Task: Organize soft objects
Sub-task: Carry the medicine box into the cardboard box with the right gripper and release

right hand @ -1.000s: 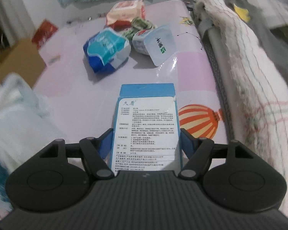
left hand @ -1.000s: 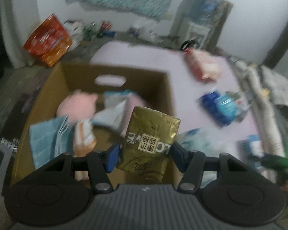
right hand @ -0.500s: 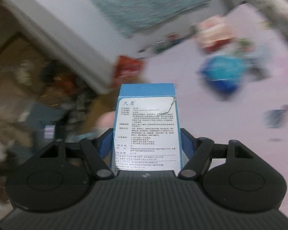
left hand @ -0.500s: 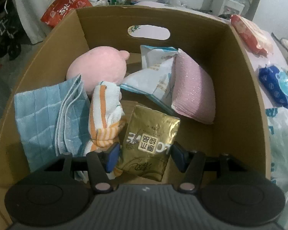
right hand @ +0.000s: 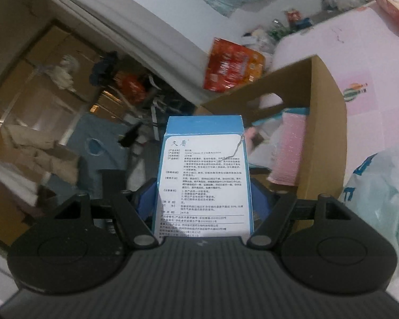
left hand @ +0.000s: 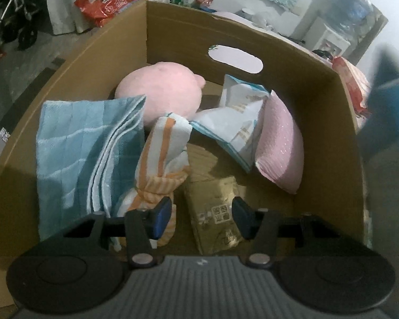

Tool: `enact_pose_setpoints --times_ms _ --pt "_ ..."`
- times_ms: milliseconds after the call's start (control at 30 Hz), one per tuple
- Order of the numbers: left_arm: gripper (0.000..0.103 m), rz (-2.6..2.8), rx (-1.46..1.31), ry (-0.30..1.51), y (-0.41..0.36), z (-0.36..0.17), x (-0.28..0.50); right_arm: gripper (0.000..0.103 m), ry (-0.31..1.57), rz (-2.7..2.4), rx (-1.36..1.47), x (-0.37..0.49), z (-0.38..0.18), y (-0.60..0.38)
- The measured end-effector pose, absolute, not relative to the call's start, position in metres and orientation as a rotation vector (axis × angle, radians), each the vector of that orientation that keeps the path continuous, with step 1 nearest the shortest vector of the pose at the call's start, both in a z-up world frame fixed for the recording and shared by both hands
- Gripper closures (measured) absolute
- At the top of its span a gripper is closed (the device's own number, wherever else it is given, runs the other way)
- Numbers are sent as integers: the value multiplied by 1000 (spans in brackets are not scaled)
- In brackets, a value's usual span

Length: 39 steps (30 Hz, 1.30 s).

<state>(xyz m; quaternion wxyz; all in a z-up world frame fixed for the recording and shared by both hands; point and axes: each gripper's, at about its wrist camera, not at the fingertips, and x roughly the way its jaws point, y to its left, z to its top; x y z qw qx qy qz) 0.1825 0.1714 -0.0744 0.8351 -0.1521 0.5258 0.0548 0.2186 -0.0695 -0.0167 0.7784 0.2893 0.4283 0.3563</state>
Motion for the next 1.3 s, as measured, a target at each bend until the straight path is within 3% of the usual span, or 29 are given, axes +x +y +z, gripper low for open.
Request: enact_pose_setpoints --times_ms 500,767,1300 --pt "49 113 -318 1127 165 -77 186 25 929 679 532 220 -38 -66" --pt "46 114 -333 1130 167 -77 186 14 922 720 527 224 -36 -48" --pt "45 105 -354 1142 166 -77 188 9 899 729 590 223 -30 -53"
